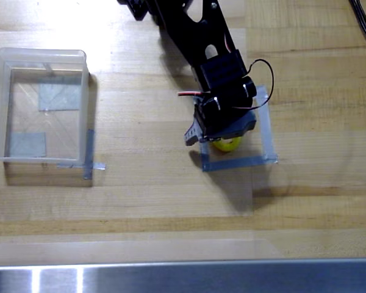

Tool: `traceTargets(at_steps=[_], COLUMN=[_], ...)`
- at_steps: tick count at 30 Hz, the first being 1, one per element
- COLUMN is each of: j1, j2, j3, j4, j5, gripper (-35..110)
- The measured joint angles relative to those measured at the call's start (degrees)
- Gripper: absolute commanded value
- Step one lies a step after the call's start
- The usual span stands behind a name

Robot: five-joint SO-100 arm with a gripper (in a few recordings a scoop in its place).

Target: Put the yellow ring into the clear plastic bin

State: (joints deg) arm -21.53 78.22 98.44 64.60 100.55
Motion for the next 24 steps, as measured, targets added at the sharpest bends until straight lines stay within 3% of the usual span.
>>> traceTargets(at_steps=[24], j1=[0.09], j2=[-3.08], j3=[0.35], j4=[-0.26], j5=[6.24], gripper=[31])
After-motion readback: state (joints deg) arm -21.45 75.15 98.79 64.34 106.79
